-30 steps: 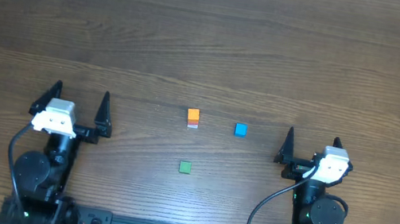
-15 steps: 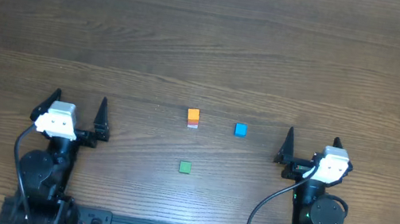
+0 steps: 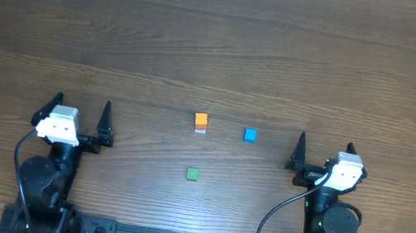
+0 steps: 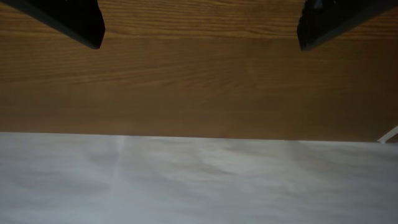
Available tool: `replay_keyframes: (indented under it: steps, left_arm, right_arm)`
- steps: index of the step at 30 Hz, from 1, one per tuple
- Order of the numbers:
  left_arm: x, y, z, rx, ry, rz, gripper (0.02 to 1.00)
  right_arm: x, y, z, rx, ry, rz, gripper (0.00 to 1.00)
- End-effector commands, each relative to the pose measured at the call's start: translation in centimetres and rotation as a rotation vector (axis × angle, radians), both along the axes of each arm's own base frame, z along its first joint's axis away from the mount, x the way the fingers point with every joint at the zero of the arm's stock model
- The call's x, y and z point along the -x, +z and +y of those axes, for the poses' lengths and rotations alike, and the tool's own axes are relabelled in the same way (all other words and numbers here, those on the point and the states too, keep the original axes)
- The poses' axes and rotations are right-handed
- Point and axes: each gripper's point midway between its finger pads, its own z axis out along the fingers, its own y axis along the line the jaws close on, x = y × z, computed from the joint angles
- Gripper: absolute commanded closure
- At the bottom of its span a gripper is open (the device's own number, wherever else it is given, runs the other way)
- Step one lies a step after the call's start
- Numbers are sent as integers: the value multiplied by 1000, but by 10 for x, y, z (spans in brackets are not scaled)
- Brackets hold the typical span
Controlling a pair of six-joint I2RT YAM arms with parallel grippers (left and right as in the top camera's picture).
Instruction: Stack Cubes
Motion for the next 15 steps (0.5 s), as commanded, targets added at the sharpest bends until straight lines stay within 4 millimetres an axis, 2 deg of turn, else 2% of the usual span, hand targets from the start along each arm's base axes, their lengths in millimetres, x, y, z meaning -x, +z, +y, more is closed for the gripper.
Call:
replay_keyframes:
  steps: [1,11,15]
  left_arm:
    - [0,-1,-1,-13,-9,-3,18]
    - [0,-1,-1,-14,-9,-3,18]
    - [0,-1,-1,-13,-9,-3,18]
  right_arm:
    - [0,-2,-1,2,-1,0,9]
    - [0,-2,-1,2,-5,-2,7]
    - [-1,11,10,-85,56,-54,7]
